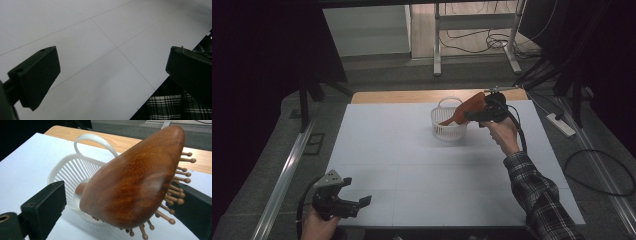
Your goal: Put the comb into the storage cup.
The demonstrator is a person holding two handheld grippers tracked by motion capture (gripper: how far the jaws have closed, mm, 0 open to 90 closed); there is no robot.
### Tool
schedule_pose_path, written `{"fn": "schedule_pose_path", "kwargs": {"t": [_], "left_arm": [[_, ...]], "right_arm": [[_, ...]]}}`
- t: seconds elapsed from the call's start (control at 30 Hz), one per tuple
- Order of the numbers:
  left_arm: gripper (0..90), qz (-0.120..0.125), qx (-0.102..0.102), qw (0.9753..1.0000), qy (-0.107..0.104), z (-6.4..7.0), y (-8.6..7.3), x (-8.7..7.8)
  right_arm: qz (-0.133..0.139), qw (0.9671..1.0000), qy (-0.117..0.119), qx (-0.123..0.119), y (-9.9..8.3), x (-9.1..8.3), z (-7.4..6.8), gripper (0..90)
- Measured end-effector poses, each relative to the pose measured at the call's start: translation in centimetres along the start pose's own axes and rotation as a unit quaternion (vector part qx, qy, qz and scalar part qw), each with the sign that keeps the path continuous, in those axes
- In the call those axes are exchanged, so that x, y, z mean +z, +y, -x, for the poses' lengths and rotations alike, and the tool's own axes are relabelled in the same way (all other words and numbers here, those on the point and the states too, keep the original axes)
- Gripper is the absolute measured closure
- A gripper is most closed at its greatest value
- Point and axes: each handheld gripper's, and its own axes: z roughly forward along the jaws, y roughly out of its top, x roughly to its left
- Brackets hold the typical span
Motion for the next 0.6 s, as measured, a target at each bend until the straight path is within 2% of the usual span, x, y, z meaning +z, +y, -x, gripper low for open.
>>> {"fn": "schedule_pose_path", "kwargs": {"t": [0.1,0.6], "left_arm": [[0.2,-0.001,0.000,1.0000,0.001,-0.01,0.01,0.00],[0.2,-0.003,0.001,1.0000,0.004,0.07,0.03,0.03]], "right_arm": [[-0.005,1.0000,0.002,-0.006,-0.06,-0.15,-0.09,0.0],[-0.013,0.9994,-0.004,-0.031,-0.76,-0.95,-0.22,0.0]]}}
